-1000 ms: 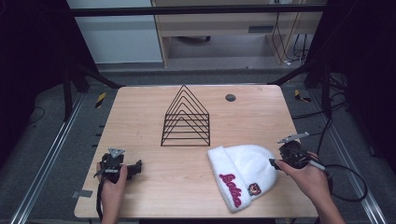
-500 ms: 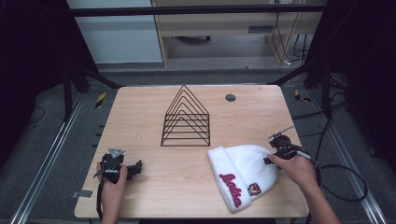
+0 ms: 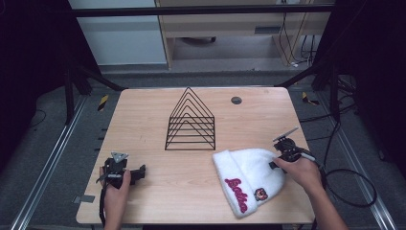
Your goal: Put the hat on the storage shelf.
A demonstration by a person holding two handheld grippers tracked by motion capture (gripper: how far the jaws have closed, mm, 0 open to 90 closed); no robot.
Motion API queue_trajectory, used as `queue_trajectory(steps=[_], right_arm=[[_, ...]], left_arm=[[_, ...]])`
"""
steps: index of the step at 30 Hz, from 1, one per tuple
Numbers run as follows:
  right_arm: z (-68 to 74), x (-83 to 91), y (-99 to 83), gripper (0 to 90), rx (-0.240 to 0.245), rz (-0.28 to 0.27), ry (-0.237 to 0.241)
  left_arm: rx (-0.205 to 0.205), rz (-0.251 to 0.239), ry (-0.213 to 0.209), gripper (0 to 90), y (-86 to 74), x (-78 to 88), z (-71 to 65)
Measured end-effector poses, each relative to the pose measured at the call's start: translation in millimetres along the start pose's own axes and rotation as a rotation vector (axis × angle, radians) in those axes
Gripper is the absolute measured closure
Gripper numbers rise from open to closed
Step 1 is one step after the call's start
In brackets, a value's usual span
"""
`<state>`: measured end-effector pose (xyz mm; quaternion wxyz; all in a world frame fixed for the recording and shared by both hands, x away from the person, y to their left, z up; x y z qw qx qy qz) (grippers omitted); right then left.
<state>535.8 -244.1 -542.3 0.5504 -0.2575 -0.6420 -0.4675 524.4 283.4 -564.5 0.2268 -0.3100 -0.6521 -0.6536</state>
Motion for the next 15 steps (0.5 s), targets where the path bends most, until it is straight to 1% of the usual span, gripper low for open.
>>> queue_trajectory(steps=[1, 6, 9, 10, 12, 13, 15], right_arm=[[0.0, 0.0, 0.0, 57.0, 0.000, 0.000, 0.000], [1.6, -0.5, -0.2, 62.5, 0.007, 0.001, 0.004], [2.0, -0.8, -0.2, 67.9, 0.010, 0.002, 0.010], [2.0, -0.8, -0.2, 67.9, 0.010, 0.002, 0.010], [3.3, -1.1, -0.3, 73.7, 0.016, 0.001, 0.017], [3.3, -1.1, -0.3, 73.7, 0.016, 0.001, 0.017], [4.2, -1.1, -0.2, 76.9, 0.027, -0.001, 0.020]], left_arm=[[0.000, 0.000, 0.000, 0.0, 0.0, 0.0, 0.0], [-0.001, 0.000, 0.000, 0.0, -0.1, 0.1, -0.2], [-0.002, 0.000, 0.000, 0.0, -0.1, 0.1, -0.3], [-0.002, 0.000, 0.000, 0.0, -0.1, 0.1, -0.3], [-0.002, 0.000, -0.001, 0.0, -0.1, 0.1, -0.3], [-0.002, 0.000, -0.001, 0.0, -0.1, 0.1, -0.3], [-0.003, 0.000, -0.001, 0.0, -0.1, 0.1, -0.4]])
Point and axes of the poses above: each handheld gripper's, and its own axes: x roughly backward along the jaws, y roughly out of its top, z roughly to its left, the point moved 8 cm from there along -x, roughly forward along the jaws, and after that the axes turned 5 degrees about x, right-handed, at the moved point
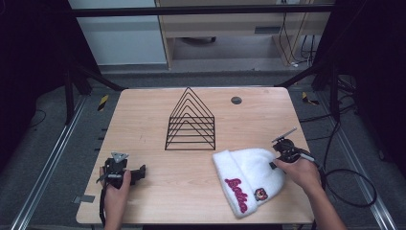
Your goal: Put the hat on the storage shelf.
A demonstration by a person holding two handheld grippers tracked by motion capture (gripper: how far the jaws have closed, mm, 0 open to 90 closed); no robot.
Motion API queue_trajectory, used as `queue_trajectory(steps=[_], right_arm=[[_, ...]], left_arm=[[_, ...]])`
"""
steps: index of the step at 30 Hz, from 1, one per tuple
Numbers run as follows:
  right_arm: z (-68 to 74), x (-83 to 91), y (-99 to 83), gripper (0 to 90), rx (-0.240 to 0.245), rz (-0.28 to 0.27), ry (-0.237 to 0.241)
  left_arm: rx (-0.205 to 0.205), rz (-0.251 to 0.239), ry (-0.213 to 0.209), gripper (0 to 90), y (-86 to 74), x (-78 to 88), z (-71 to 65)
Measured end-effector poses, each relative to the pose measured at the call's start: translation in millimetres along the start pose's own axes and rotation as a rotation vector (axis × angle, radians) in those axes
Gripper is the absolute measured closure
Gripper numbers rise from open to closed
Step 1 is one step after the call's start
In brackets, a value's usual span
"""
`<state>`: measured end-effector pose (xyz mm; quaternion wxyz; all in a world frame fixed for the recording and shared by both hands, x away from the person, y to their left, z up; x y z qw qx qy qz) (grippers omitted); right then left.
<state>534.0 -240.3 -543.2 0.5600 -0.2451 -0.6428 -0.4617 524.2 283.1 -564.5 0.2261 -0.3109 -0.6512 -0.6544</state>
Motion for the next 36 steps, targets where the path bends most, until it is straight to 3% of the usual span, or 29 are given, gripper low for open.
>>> queue_trajectory(steps=[5, 11, 18, 22, 24, 26, 32, 33, 36], right_arm=[[1.4, 0.9, 0.2, 82.5, 0.018, -0.007, -0.004], [9.2, 20.0, 5.6, 83.9, 0.076, -0.060, -0.061], [32.7, 68.6, 27.9, 84.3, 0.176, -0.157, -0.108], [42.4, 85.0, 37.3, 84.5, 0.211, -0.191, -0.118], [56.3, 104.5, 47.8, 84.6, 0.263, -0.236, -0.131], [59.7, 109.0, 50.1, 84.6, 0.277, -0.244, -0.137], [86.8, 153.6, 73.5, 84.6, 0.403, -0.323, -0.205], [86.8, 153.6, 73.5, 84.6, 0.403, -0.323, -0.205], [91.8, 175.8, 86.8, 84.7, 0.441, -0.350, -0.237]], left_arm=[[-0.002, 0.001, -0.001, 0.0, -0.1, 0.1, -0.1], [-0.003, 0.002, -0.001, 0.0, -0.1, 0.2, -0.1], [-0.005, 0.002, -0.002, 0.0, -0.2, 0.3, -0.2], [-0.005, 0.002, -0.002, 0.0, -0.2, 0.3, -0.3], [-0.005, 0.002, -0.002, 0.0, -0.2, 0.3, -0.3], [-0.005, 0.003, -0.002, 0.0, -0.3, 0.3, -0.3], [-0.006, 0.002, -0.003, 0.0, -0.3, 0.4, -0.4], [-0.006, 0.002, -0.002, 0.0, -0.3, 0.3, -0.4], [-0.006, 0.002, -0.003, 0.0, -0.3, 0.4, -0.4]])
Point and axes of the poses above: each handheld gripper's, and its own axes: x roughly backward along the jaws, y roughly out of its top, z roughly to its left, the point moved 8 cm from there along -x, roughly forward along the jaws, and after that the axes turned 5 degrees about x, right-handed, at the moved point
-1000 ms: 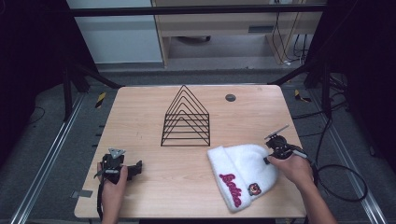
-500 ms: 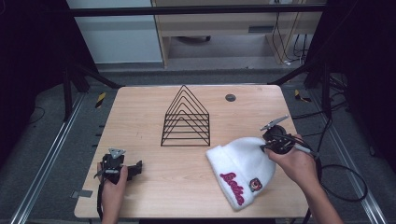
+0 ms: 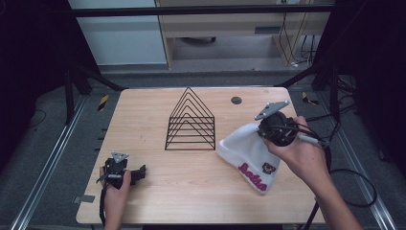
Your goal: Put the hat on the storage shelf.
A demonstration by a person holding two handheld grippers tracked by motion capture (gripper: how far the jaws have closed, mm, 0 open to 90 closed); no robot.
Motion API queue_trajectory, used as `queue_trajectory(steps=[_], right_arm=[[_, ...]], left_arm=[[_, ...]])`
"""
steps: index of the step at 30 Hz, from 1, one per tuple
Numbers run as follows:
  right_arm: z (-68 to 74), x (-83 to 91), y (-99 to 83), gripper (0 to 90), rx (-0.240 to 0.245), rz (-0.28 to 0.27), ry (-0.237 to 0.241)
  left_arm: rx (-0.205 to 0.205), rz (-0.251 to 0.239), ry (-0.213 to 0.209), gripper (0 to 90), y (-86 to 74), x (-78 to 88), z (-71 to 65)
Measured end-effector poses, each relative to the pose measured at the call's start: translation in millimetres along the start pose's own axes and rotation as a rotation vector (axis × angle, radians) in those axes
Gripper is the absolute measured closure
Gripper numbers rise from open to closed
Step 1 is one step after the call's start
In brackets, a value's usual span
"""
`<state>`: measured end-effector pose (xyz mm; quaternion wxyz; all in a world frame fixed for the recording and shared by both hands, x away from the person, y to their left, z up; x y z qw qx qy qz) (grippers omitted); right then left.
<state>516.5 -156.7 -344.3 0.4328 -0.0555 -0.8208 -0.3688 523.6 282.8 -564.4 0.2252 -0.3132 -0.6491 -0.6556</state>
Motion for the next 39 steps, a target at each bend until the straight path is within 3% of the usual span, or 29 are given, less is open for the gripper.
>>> queue_trajectory(steps=[4, 5, 12, 17, 25, 39], right_arm=[[-9.6, 8.6, 13.2, 84.7, 0.020, -0.025, -0.023], [-17.9, 14.3, 22.2, 84.7, 0.033, -0.037, -0.037], [-43.0, 23.9, 46.3, 84.6, 0.022, -0.085, -0.062], [-52.0, 29.6, 64.3, 84.6, 0.010, -0.125, -0.067], [-50.2, 32.4, 89.2, 84.6, 0.038, -0.174, -0.079], [-57.7, 44.8, 120.9, 84.6, 0.014, -0.265, -0.121]], left_arm=[[0.000, 0.000, 0.000, 0.0, 0.0, 0.0, 0.0], [0.000, 0.000, 0.000, 0.0, 0.0, 0.0, 0.0], [0.001, -0.001, 0.000, 0.0, 0.0, 0.0, 0.0], [0.003, -0.003, 0.000, 0.0, 0.2, -0.2, -0.2], [0.003, -0.002, 0.000, 0.0, 0.2, -0.2, -0.2], [0.003, -0.003, 0.000, 0.0, 0.2, -0.2, -0.2]])
Point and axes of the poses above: each handheld gripper's, and its own axes: x roughly backward along the jaws, y roughly out of its top, z roughly to its left, the point moved 8 cm from there along -x, roughly forward along the jaws, and after that the axes turned 5 degrees about x, right-handed, at the moved point
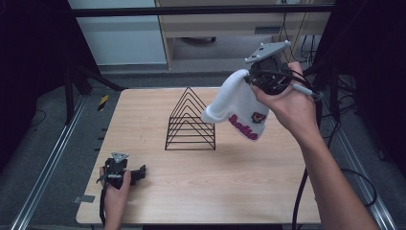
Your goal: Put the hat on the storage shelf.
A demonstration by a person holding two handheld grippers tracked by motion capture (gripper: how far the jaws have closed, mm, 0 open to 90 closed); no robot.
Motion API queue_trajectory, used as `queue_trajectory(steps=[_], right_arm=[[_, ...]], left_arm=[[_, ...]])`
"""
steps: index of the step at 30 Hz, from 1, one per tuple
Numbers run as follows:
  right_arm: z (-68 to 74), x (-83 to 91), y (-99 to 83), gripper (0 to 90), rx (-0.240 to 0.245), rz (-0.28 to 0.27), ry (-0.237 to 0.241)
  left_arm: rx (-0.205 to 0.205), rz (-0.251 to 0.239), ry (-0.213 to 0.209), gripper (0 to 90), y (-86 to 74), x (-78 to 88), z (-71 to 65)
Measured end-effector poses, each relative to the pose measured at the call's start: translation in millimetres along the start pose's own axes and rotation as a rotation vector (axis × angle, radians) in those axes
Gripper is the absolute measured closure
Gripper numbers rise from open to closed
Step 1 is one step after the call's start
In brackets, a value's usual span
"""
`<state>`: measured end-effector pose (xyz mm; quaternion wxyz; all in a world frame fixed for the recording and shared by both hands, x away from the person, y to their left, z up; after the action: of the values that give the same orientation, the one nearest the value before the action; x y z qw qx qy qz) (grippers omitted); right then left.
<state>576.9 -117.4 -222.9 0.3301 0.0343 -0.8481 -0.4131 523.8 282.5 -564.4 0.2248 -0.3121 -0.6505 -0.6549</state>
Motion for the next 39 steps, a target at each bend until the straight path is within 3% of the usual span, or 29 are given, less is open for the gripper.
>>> queue_trajectory(steps=[11, 21, 39], right_arm=[[3.1, -0.1, 34.6, 84.4, 0.009, -0.041, 0.011], [13.7, -9.8, 72.3, 84.3, 0.014, -0.081, 0.053], [40.0, -31.4, 104.1, 84.2, 0.041, -0.108, 0.120]], left_arm=[[0.000, 0.002, 0.000, 0.0, -0.1, 0.1, 0.0], [0.002, -0.002, 0.001, 0.0, 0.2, -0.1, 0.0], [-0.003, 0.002, 0.001, 0.0, 0.0, 0.2, 0.3]])
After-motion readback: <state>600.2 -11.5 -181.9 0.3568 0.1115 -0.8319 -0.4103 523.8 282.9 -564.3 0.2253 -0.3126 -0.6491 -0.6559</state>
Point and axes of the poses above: each handheld gripper's, and its own axes: x roughly backward along the jaws, y roughly out of its top, z roughly to its left, the point moved 8 cm from there along -x, roughly forward along the jaws, and after that the axes turned 5 degrees about x, right-handed, at the moved point
